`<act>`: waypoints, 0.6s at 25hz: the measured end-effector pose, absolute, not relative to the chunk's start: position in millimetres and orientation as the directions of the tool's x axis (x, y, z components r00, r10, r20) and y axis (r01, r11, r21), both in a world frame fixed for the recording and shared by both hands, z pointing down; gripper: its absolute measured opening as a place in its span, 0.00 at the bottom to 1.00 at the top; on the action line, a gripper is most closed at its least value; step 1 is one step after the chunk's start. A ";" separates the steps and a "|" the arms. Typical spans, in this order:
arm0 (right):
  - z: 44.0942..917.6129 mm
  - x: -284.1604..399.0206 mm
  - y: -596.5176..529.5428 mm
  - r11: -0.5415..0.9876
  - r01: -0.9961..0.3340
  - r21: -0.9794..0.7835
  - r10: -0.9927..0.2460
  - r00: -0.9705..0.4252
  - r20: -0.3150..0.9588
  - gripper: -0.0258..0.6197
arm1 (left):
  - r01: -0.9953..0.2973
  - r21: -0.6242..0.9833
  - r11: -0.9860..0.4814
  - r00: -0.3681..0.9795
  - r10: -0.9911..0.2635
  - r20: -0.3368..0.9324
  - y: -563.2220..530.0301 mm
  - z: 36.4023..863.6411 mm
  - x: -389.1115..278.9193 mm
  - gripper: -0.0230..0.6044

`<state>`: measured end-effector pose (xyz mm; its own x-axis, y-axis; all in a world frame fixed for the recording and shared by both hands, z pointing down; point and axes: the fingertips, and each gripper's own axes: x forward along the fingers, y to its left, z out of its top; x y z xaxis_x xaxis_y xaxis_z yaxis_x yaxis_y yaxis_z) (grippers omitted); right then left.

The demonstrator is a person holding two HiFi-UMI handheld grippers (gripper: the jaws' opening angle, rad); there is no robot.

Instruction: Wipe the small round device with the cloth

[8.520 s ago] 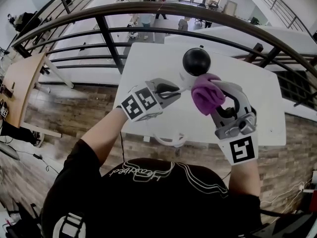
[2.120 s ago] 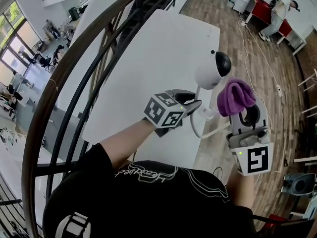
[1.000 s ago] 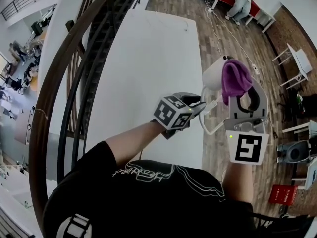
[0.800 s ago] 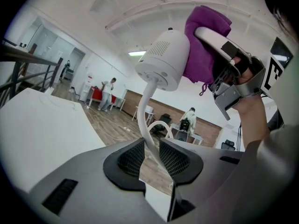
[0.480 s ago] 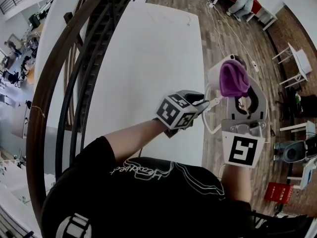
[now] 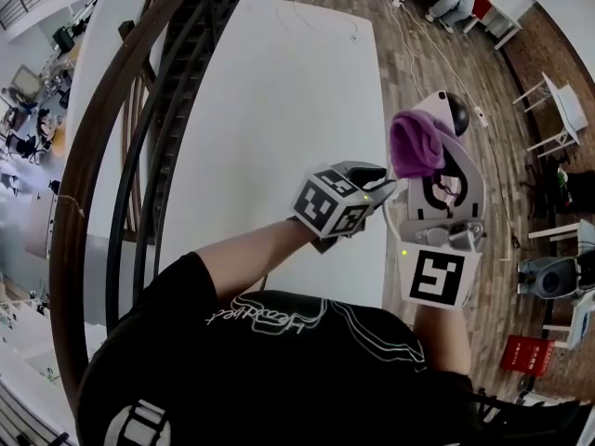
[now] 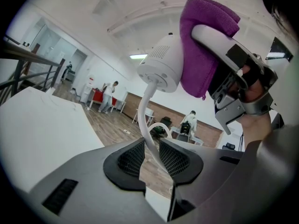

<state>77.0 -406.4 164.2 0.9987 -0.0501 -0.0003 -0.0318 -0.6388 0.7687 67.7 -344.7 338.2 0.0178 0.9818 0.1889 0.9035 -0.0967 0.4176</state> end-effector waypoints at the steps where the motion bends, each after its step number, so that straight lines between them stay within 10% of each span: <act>1: 169.2 77.3 -406.8 -0.643 -0.046 0.764 -0.052 0.998 0.016 0.13 | 0.904 0.417 -0.095 0.018 0.983 0.184 -344.4 337.6 67.2 0.19; 15: 213.6 84.5 -407.6 -0.779 -0.178 0.601 -0.119 0.984 0.136 0.13 | 0.914 0.396 -0.090 0.040 0.990 0.132 -355.7 338.9 66.6 0.18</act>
